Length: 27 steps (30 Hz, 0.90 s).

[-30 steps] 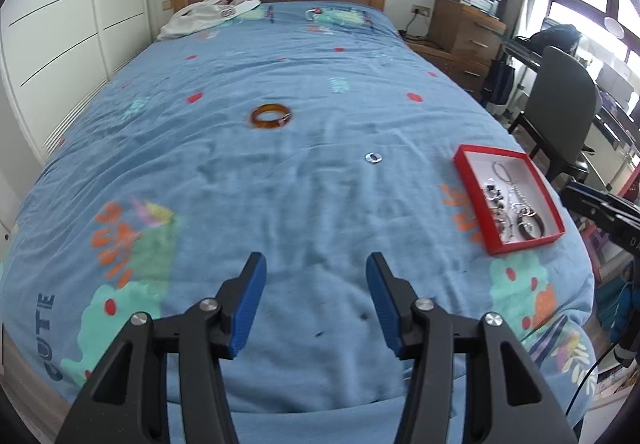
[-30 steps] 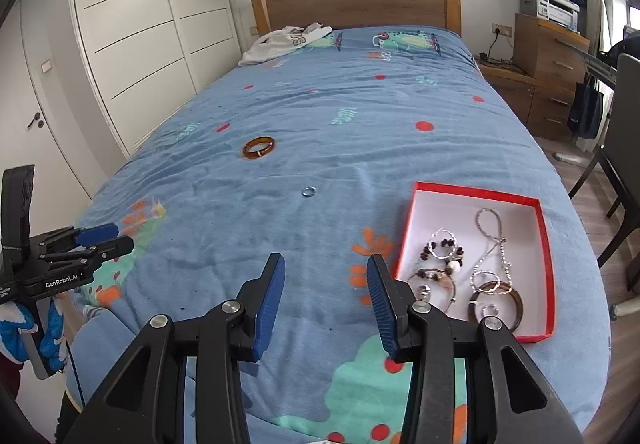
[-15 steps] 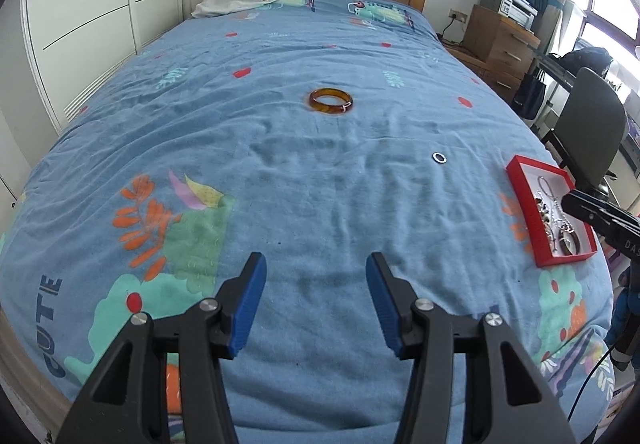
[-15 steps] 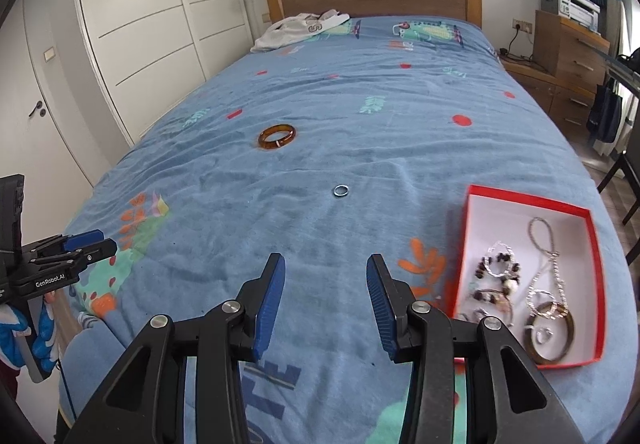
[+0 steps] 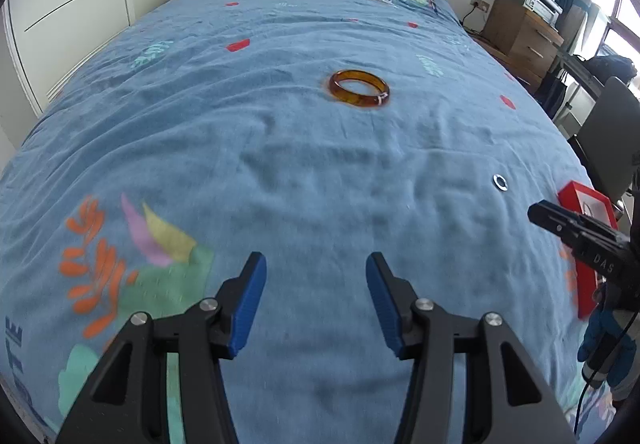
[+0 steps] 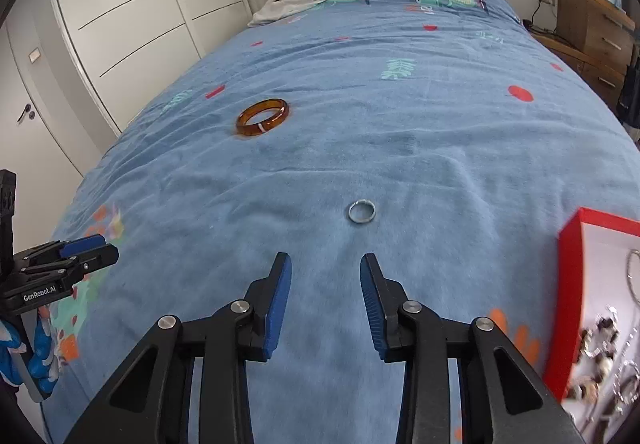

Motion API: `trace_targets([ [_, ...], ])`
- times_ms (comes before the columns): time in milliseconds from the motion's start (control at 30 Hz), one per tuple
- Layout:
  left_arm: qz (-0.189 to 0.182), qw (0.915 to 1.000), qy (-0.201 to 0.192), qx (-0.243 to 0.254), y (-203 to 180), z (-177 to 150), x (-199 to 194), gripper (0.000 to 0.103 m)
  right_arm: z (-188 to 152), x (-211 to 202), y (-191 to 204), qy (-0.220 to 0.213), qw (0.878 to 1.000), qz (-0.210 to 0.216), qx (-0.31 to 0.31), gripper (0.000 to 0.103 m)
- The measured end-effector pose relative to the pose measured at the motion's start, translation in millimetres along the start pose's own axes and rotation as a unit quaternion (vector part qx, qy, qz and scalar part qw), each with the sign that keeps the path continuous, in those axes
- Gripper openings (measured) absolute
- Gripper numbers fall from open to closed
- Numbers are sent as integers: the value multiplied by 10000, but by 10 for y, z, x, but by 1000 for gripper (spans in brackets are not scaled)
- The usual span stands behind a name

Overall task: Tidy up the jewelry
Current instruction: 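Withdraw both tools from the box toward the brown bangle and silver ring, then grasp the brown tortoiseshell bangle with the left tool while the right tool grasps the silver ring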

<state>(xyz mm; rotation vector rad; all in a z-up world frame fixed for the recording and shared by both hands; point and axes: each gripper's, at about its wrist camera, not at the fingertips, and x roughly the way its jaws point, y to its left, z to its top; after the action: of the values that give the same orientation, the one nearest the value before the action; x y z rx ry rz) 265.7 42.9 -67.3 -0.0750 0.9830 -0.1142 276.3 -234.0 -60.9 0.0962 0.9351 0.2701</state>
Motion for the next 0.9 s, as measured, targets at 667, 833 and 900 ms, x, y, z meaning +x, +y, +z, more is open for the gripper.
trace_targets([
  [667,-93,9997,-39,-201,55,747,940,50,255,681,-323,-72,9999,58,66,20],
  [833,-247,9989,-176,-370,37,1030,1058,50,307,732,-356,-115,9999,94,31,20],
  [900,-291,9984,-248,-409,17,1159,1104,50,309,735,-370,-131,9998,122,43,20],
])
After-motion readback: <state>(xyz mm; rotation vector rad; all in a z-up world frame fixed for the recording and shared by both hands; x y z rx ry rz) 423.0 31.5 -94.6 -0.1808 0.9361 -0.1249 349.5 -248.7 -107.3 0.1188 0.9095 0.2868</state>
